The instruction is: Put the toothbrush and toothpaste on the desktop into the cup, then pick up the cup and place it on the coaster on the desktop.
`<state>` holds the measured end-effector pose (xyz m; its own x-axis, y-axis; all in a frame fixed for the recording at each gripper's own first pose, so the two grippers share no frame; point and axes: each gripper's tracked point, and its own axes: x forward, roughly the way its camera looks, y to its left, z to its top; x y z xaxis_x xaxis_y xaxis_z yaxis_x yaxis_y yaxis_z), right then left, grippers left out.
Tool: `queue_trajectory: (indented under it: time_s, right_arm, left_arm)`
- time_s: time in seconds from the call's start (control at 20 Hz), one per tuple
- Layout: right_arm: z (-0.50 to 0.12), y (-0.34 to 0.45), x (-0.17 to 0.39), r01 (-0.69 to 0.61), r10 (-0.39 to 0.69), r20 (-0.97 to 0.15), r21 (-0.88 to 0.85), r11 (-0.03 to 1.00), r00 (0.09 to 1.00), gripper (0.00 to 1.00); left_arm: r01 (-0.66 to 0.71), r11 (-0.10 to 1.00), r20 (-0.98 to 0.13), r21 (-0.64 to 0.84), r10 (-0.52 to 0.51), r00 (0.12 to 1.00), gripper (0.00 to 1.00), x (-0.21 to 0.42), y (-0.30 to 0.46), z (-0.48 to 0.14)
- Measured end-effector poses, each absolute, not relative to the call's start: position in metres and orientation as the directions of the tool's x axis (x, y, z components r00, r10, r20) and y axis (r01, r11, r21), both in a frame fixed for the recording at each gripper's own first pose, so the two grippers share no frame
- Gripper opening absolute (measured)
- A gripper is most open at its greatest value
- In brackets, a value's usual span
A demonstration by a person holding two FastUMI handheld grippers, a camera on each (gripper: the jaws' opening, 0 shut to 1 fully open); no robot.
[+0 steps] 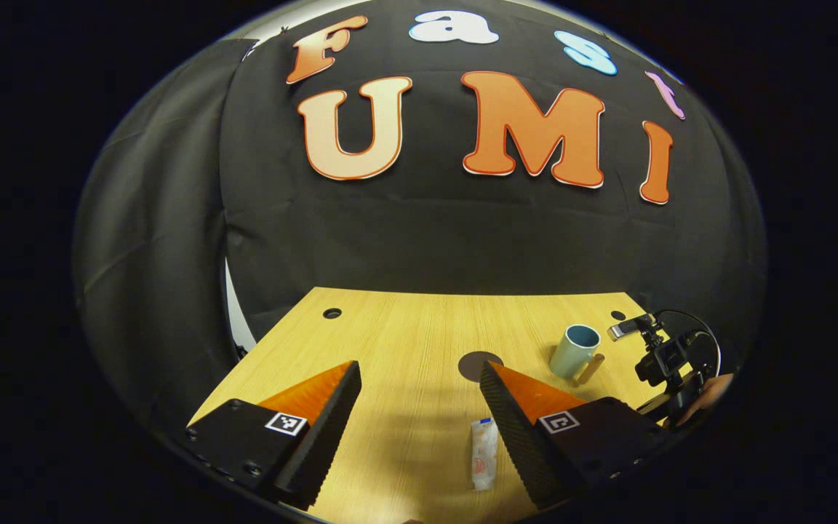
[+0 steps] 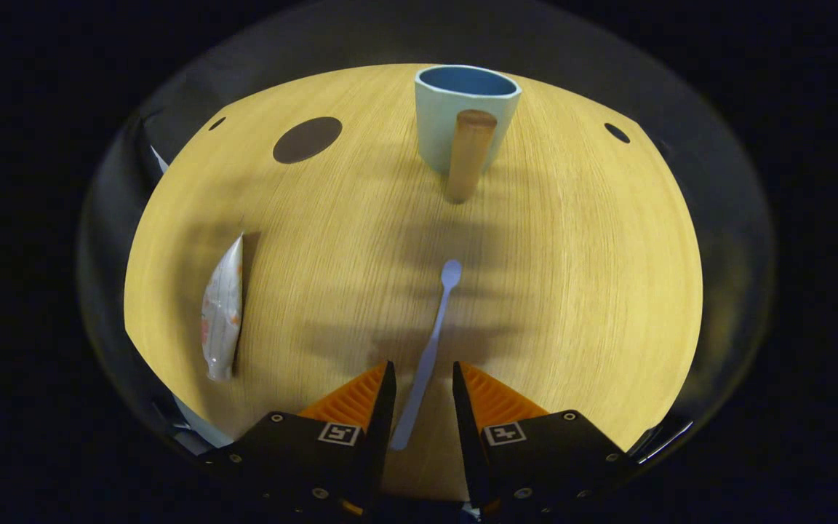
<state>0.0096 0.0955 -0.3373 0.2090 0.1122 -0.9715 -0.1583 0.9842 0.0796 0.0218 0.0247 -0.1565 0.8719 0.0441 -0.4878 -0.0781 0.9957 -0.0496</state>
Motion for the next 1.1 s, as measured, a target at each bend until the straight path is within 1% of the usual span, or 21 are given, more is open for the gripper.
queue_trajectory:
  time_s: [0.15,0.2,0.35,0.45,0.6,0.7,0.75,0.8,0.9,1.1]
  right_arm:
    - [-0.347,0.094,0.01,-0.135,0.102,-0.977,0.077,0.988,0.188,0.38]
    - [-0.347,0.093,0.009,-0.124,0.102,-0.979,0.081,0.989,0.178,0.36]
    - [-0.352,0.098,0.006,-0.095,0.123,-0.979,0.109,0.99,0.161,0.21]
    - [-0.353,0.099,0.006,-0.105,0.127,-0.979,0.111,0.988,0.157,0.17]
    - [-0.352,0.1,0.01,-0.097,0.135,-0.975,0.119,0.988,0.176,0.11]
    - [-0.348,0.106,0.008,-0.08,0.16,-0.97,0.147,0.986,0.182,0.09]
    - [-0.345,0.105,0.007,-0.074,0.165,-0.968,0.154,0.985,0.187,0.08]
    - [-0.34,0.104,0.008,-0.071,0.174,-0.965,0.163,0.984,0.197,0.08]
    - [-0.33,0.104,0.01,-0.059,0.197,-0.955,0.189,0.98,0.223,0.08]
    - [-0.304,0.102,0.014,-0.046,0.231,-0.926,0.227,0.973,0.3,0.08]
  left_arm:
    - [-0.067,0.997,-0.507,-0.036,0.039,0.861,1.0,0.021,0.021,-0.163]
    - [-0.062,0.997,-0.515,-0.037,0.034,0.857,1.0,0.021,0.019,-0.164]
    - [-0.05,0.998,-0.538,-0.049,0.016,0.843,1.0,0.021,0.012,-0.173]
    - [-0.036,0.998,-0.555,-0.044,0.006,0.832,1.0,0.018,0.009,-0.175]
    - [-0.005,0.999,-0.568,-0.043,-0.02,0.823,1.0,0.019,-0.001,-0.179]
    - [0.013,0.999,-0.584,-0.044,-0.037,0.811,1.0,0.021,-0.006,-0.186]
    - [0.037,0.998,-0.601,-0.06,-0.066,0.797,1.0,0.02,-0.012,-0.194]
    - [0.074,0.993,-0.623,-0.091,-0.115,0.773,1.0,0.02,-0.022,-0.204]
    - [0.108,0.985,-0.668,-0.134,-0.17,0.724,0.99,0.019,-0.034,-0.23]
    - [0.166,0.974,-0.757,-0.152,-0.222,0.614,0.99,0.017,-0.045,-0.288]
